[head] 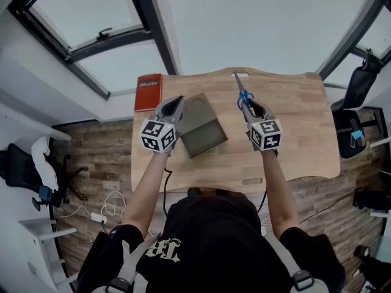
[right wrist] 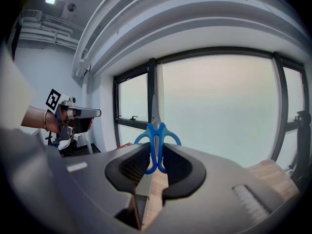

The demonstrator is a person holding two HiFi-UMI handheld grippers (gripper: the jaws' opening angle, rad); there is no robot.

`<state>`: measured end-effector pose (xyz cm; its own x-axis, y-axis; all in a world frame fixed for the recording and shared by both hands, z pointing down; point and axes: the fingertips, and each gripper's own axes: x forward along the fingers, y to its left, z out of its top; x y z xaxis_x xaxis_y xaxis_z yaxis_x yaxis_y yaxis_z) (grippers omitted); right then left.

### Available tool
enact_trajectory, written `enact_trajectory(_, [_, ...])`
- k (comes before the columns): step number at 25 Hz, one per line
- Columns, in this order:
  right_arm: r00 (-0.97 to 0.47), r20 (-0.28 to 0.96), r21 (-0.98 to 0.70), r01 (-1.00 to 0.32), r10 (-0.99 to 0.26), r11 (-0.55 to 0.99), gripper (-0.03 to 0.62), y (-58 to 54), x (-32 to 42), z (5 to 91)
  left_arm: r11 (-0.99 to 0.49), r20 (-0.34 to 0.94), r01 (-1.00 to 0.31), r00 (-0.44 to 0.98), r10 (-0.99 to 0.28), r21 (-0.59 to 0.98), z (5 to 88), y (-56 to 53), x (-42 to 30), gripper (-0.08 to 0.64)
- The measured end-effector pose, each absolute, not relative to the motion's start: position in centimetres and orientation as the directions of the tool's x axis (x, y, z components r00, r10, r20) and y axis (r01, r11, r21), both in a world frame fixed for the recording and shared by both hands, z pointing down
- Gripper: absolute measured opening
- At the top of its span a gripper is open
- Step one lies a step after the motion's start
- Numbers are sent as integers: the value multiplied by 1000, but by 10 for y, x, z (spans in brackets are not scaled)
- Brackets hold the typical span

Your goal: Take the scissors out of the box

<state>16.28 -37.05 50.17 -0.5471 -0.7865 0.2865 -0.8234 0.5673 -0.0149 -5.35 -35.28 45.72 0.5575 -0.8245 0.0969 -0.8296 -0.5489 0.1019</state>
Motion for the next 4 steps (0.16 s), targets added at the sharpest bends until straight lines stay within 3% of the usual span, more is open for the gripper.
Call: enact_trajectory(4, [-547,288,-13,-823,-786,568,87,-373,163,502,-549,98,-829,558,-824,103,458,-356,-53,0])
